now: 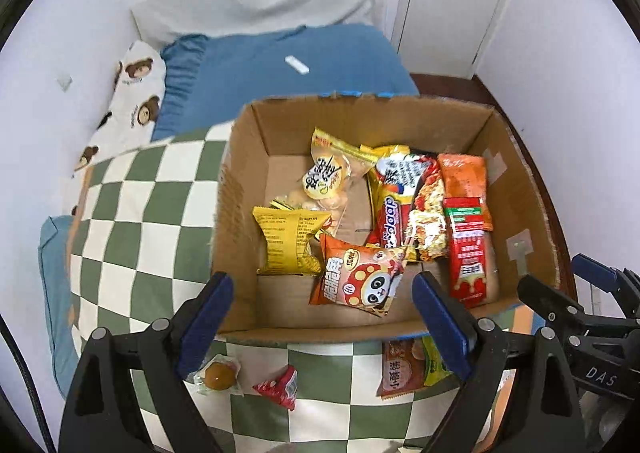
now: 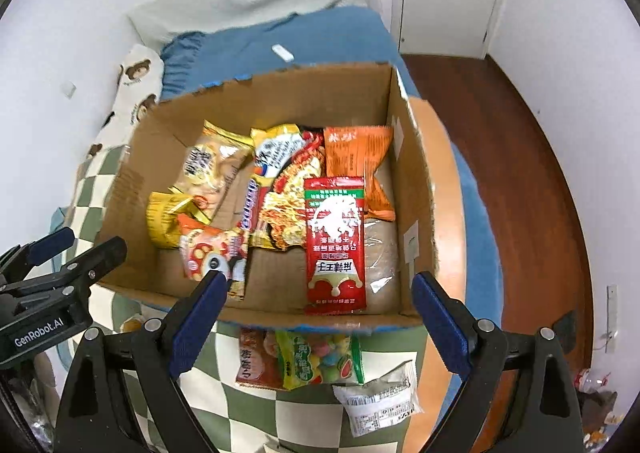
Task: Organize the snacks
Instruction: 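Withdraw both tools from the box toward the remaining snacks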
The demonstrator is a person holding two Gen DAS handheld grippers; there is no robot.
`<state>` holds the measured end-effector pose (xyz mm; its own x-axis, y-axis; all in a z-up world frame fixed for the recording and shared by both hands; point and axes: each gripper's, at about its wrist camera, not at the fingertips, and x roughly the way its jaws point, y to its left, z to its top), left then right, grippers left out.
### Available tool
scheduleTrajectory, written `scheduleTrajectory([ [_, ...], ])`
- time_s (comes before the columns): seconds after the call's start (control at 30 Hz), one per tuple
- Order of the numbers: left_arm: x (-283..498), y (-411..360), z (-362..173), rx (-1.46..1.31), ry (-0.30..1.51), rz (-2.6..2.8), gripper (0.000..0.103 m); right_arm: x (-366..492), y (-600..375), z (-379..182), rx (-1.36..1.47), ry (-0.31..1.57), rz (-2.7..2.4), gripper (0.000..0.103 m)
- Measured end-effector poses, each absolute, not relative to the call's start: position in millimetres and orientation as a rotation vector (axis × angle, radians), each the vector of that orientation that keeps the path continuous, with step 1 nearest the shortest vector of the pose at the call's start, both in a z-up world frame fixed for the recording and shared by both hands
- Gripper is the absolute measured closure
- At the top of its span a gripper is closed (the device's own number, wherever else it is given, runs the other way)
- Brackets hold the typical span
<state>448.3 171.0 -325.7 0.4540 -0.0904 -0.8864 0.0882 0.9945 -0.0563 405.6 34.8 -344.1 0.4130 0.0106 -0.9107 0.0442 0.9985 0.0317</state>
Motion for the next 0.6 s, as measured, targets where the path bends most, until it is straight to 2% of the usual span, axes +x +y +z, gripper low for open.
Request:
scheduleTrajectory([
  [0.43, 376.9, 175.9, -272.4, -0.016, 0.962, -0.131, 0.012, 336.0, 52.6, -280.5, 0.038, 0.997, 0.027, 0.007],
  [0.6, 339.6, 163.4, -297.7, 0.031, 1.018, -0.170, 0.012, 303.5, 40.9, -289.8, 0.136, 1.024, 0.034, 0.007],
])
